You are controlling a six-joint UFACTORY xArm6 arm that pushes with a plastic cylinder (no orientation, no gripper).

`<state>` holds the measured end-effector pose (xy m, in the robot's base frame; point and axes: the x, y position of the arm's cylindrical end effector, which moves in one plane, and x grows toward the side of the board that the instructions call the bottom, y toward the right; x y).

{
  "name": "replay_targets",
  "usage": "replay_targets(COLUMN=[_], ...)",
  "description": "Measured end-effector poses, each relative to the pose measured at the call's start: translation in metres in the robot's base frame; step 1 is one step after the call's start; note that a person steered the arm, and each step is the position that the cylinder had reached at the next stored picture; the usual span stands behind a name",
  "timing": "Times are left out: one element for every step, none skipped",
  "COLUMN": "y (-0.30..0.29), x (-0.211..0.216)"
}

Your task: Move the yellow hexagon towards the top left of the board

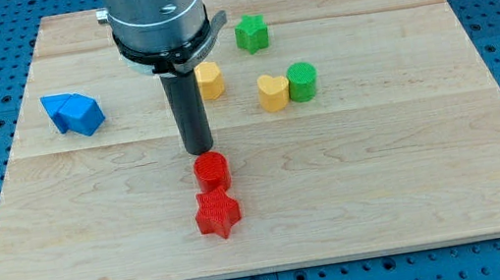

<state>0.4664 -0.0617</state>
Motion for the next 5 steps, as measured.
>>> replay_targets(y=[0.000, 0.013, 0.069, 0.092, 0.106], x=[-0.001, 0.001, -0.005, -0.007, -0.028])
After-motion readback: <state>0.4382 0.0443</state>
